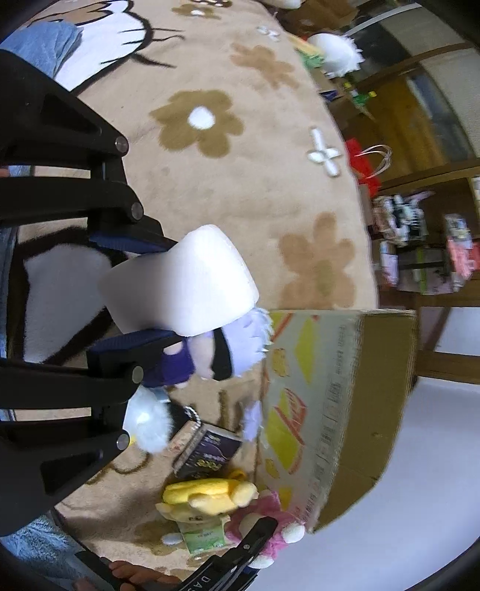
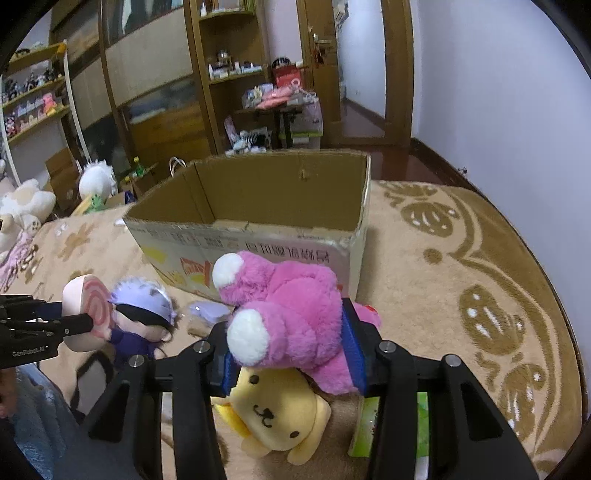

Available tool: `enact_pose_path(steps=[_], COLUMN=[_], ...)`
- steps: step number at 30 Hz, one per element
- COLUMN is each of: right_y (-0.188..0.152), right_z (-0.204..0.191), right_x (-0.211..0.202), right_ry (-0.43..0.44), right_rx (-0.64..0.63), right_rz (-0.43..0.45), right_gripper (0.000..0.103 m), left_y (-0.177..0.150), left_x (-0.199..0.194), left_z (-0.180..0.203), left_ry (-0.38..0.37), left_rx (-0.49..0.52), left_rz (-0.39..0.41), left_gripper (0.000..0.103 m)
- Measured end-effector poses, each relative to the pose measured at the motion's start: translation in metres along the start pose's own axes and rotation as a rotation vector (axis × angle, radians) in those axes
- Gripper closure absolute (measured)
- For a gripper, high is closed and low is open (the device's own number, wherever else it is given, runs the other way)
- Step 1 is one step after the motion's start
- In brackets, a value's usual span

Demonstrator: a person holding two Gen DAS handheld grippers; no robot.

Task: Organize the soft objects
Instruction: 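Close the left tool on the white pillow while the right tool grasps the pink bear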

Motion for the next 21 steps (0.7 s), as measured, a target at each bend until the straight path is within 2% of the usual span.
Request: enact_pose_path(steps=[11, 21], right_y=[0.020, 0.047], right_z=[-0.002, -0.007], right_x=[-0.041, -0.075], right_ry=[0.019, 0.042], right_rx=[0.035, 0.044], right_rz=[0.134, 0.328], right_gripper=[0.054, 0.054], left_y=[0.014, 0.040], left_x=[-0.026, -0.070], left_z=[-0.006, 0.004], left_ry=[0.008, 0.070], left_rx=[0.013, 0.090], left_rz=[0.144, 0.407], left_gripper=[0.069, 0.069])
Point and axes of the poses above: each gripper's, at about its wrist camera, not at the fingertips, and x roughly the way its jaws point, z to its right, y to its top, the point moved 5 cm from there along x, roughly the way its jaws point, and after that the axes turned 13 degrees about z, right-handed, at the moved point
